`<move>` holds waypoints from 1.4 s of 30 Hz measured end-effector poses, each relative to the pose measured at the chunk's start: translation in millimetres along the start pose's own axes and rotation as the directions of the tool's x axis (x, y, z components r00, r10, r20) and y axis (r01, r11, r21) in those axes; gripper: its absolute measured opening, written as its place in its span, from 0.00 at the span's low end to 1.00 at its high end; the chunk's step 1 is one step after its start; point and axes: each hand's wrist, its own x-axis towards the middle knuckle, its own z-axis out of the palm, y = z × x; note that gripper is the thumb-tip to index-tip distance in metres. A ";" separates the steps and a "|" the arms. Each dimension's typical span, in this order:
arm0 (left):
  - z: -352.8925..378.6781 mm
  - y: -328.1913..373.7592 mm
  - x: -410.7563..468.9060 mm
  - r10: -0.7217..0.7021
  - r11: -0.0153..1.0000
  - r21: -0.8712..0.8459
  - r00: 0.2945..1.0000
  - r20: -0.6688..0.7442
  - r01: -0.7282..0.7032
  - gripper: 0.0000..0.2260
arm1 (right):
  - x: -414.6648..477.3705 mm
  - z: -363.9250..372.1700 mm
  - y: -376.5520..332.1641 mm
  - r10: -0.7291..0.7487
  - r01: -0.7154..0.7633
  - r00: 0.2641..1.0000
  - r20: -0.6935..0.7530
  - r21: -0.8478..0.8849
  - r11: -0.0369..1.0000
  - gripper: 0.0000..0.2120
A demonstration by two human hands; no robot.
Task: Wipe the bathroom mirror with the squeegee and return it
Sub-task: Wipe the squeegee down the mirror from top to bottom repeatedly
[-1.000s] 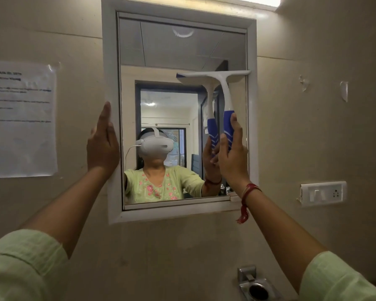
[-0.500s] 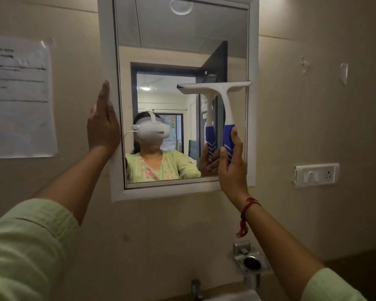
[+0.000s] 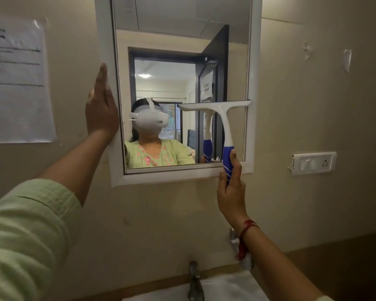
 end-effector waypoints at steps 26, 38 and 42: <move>3.3 -2.8 2.1 0.020 1.000 0.007 1.000 -0.018 -0.020 0.20 | -103.2 0.3 22.7 0.143 -0.143 0.990 0.016 -0.013 0.990 0.26; 2.1 -2.8 0.9 -0.008 0.995 0.102 0.999 -0.038 0.012 0.20 | -119.2 0.8 7.7 0.222 -0.222 0.975 0.023 0.019 0.975 0.26; 2.0 -4.7 1.8 0.022 0.993 0.116 1.000 -0.020 -0.020 0.20 | -126.6 -2.9 8.0 0.232 -0.233 0.972 0.041 0.020 0.972 0.28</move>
